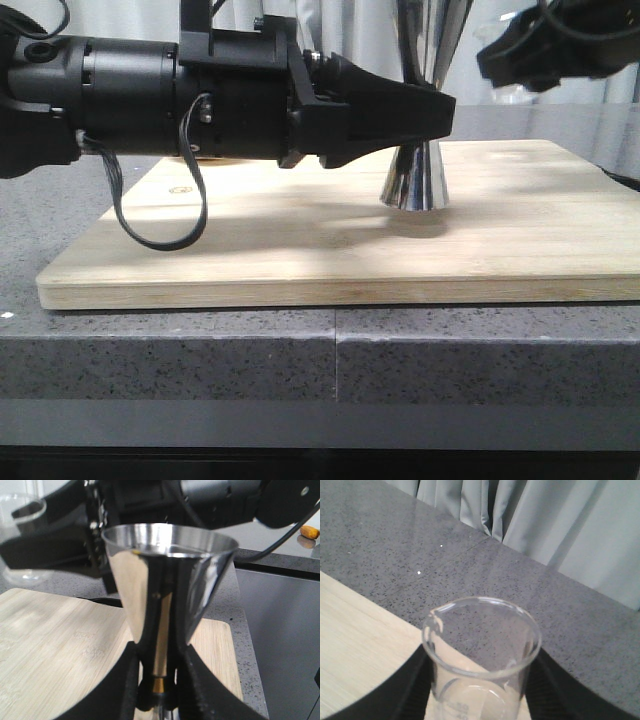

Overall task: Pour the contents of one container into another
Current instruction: 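Lower the beaker onto the board with the right gripper and release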

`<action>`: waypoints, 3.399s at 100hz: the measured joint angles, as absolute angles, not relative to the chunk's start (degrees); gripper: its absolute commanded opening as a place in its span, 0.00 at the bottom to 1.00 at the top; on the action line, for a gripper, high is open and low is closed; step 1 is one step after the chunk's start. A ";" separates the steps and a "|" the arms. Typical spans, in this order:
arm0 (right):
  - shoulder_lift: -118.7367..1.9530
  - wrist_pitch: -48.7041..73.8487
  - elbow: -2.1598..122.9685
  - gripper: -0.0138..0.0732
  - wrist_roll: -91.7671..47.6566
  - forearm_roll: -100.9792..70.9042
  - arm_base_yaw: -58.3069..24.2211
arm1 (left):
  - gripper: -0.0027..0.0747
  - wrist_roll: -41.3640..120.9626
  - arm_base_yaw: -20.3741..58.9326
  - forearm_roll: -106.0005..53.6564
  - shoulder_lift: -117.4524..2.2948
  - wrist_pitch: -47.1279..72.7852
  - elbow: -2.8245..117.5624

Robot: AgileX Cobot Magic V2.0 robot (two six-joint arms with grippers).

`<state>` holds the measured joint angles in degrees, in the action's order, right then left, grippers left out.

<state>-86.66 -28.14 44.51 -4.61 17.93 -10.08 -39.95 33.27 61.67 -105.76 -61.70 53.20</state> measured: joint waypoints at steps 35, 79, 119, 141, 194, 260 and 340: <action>-92.72 -33.13 44.64 0.33 -1.97 17.61 -10.08 | 0.01 -39.95 33.27 61.67 -105.76 -61.77 53.20; -96.11 -41.32 41.93 0.33 0.00 15.49 -10.08 | 0.01 -39.95 33.27 61.67 -105.76 -61.77 53.20; -97.16 -43.04 41.55 0.33 0.00 15.30 -10.08 | 0.01 -39.95 33.27 61.67 -105.76 -61.77 53.20; -99.05 -46.62 41.55 0.33 0.75 15.14 -10.08 | 0.01 -39.95 33.27 61.67 -105.76 -61.77 53.20; -99.69 -47.90 41.55 0.33 0.93 14.93 -10.08 | 0.01 -39.95 33.27 61.67 -105.76 -61.77 53.20; -99.93 -47.82 41.55 0.73 1.02 14.93 -10.08 | 0.01 -39.95 33.27 61.67 -105.76 -61.77 53.20; -94.37 -49.86 41.55 0.73 1.02 13.14 -10.08 | 0.01 -39.95 33.27 61.67 -105.76 -61.77 53.20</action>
<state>-94.37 -49.86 41.55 1.02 13.14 -10.08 -39.95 33.27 61.67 -105.76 -61.77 53.20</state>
